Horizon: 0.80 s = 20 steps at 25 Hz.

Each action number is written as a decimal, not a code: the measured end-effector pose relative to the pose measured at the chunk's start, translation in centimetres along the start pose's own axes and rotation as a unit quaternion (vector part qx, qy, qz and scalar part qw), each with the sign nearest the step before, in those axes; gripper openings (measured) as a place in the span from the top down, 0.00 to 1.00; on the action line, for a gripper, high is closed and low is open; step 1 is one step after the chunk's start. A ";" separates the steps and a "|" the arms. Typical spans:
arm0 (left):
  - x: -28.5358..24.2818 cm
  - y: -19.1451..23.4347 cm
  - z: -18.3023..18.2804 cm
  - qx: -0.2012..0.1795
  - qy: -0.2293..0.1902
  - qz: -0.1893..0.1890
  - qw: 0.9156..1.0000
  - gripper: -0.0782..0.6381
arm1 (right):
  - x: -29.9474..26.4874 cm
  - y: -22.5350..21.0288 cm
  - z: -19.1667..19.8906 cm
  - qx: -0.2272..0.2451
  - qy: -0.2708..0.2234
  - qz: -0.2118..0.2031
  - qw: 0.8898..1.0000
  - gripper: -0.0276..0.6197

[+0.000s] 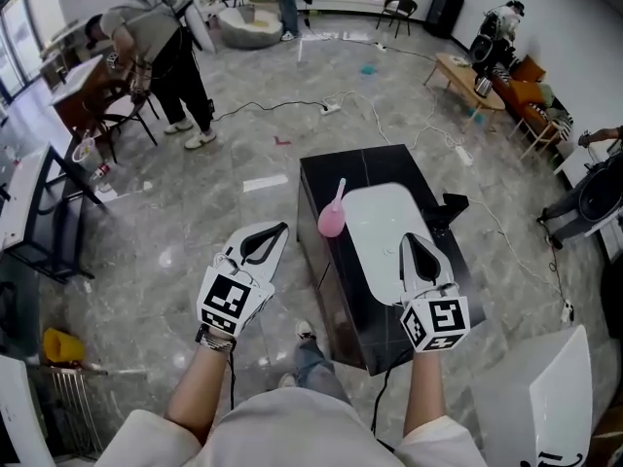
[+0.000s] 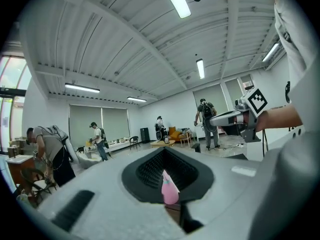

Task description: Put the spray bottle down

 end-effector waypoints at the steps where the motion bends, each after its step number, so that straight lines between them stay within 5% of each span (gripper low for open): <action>1: 0.4 0.0 -0.5 -0.002 -0.004 0.000 1.000 0.88 | 0.3 0.4 -0.7 0.003 -0.004 -0.001 1.000 0.95; 20: 5.7 -1.1 -6.6 -0.033 -0.048 0.000 0.998 0.88 | 5.9 6.8 -8.2 0.034 -0.034 -0.017 0.999 0.95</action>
Point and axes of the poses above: the fingertips, and each gripper's own axes: x backward along the fingers, y to its left, z out of its underside, the point moved 8 cm from there along x, backward along the fingers, and after that the axes turned 11 degrees about -z, right-handed, at the moved point
